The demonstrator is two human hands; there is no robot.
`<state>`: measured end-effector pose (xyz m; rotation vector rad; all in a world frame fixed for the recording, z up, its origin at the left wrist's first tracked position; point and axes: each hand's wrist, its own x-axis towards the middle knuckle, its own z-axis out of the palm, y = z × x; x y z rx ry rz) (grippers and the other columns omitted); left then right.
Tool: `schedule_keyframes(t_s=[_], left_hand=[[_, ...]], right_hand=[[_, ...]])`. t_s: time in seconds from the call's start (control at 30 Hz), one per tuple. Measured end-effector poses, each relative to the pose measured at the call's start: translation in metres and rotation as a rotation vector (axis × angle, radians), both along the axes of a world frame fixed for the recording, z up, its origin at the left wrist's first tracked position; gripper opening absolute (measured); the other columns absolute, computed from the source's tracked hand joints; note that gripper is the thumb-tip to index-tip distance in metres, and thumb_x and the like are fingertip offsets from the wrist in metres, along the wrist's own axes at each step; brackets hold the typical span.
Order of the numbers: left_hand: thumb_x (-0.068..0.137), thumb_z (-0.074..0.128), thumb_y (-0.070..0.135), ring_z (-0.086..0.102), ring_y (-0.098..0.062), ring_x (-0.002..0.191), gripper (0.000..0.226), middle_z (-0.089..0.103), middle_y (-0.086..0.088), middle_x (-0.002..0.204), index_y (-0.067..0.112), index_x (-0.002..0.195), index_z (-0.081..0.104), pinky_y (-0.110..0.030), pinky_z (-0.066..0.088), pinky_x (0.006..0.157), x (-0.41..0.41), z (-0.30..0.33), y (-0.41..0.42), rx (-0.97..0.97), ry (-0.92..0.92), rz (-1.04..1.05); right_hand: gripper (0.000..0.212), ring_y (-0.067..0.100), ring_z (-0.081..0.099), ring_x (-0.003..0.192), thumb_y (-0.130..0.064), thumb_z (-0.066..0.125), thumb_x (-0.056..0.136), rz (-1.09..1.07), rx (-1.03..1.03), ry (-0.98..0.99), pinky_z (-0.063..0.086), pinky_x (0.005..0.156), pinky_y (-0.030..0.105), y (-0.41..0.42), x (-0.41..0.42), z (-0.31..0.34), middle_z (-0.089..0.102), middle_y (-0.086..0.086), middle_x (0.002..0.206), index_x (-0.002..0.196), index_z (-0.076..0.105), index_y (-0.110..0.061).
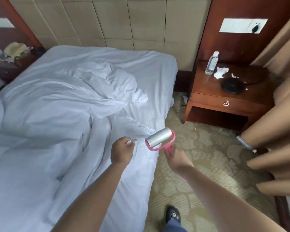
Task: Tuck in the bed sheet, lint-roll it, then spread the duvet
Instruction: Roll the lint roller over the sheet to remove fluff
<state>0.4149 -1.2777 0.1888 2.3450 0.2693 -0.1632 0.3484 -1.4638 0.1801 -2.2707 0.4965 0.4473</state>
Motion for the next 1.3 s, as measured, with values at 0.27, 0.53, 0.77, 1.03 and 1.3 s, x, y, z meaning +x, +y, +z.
schedule_keyframes(t_s=[0.27, 0.53, 0.77, 1.03, 1.3], left_hand=[[0.087, 0.065, 0.021, 0.056, -0.019, 0.077, 0.015, 0.063, -0.006, 0.079, 0.009, 0.078, 0.068, -0.029, 0.043, 0.069, 0.127, 0.003, -0.058, -0.034, -0.001, 0.053], [0.086, 0.062, 0.022, 0.051, -0.018, 0.076, 0.015, 0.059, -0.002, 0.074, 0.014, 0.073, 0.063, -0.028, 0.037, 0.064, 0.292, -0.031, -0.115, -0.063, 0.060, 0.083], [0.086, 0.060, 0.027, 0.054, -0.015, 0.075, 0.020, 0.063, 0.000, 0.077, 0.011, 0.074, 0.063, -0.027, 0.038, 0.063, 0.429, -0.040, -0.155, -0.075, 0.124, 0.100], [0.086, 0.064, 0.025, 0.060, -0.019, 0.078, 0.012, 0.066, 0.002, 0.080, 0.014, 0.082, 0.069, -0.025, 0.038, 0.063, 0.555, -0.072, -0.193, -0.061, 0.132, 0.123], [0.088, 0.062, 0.020, 0.060, -0.019, 0.091, 0.015, 0.069, -0.002, 0.099, 0.012, 0.098, 0.070, -0.022, 0.037, 0.071, 0.654, -0.111, -0.231, -0.034, 0.242, 0.314]], right_hand=[[0.036, 0.023, 0.057, 0.073, -0.048, 0.032, 0.099, 0.027, 0.020, 0.004, 0.041, 0.060, 0.032, -0.065, 0.130, -0.004, 0.060, 0.007, 0.084, 0.097, 0.047, -0.016], [0.039, 0.021, 0.056, 0.067, -0.050, 0.031, 0.098, 0.005, -0.011, 0.052, 0.037, 0.052, 0.029, -0.118, 0.291, -0.044, 0.062, 0.005, 0.085, 0.111, 0.047, -0.016], [0.039, 0.026, 0.057, 0.076, -0.043, 0.027, 0.101, 0.087, -0.048, 0.100, 0.043, 0.064, 0.034, -0.159, 0.445, -0.047, 0.062, 0.015, 0.099, 0.111, 0.049, -0.013], [0.041, 0.015, 0.051, 0.063, -0.046, 0.023, 0.100, 0.167, -0.117, 0.104, 0.043, 0.058, 0.032, -0.195, 0.588, -0.072, 0.049, -0.002, 0.081, 0.100, 0.046, -0.013], [0.047, 0.024, 0.060, 0.097, -0.050, 0.026, 0.100, 0.281, -0.028, 0.221, 0.050, 0.086, 0.042, -0.224, 0.714, -0.109, 0.061, 0.006, 0.103, 0.112, 0.049, -0.011]])
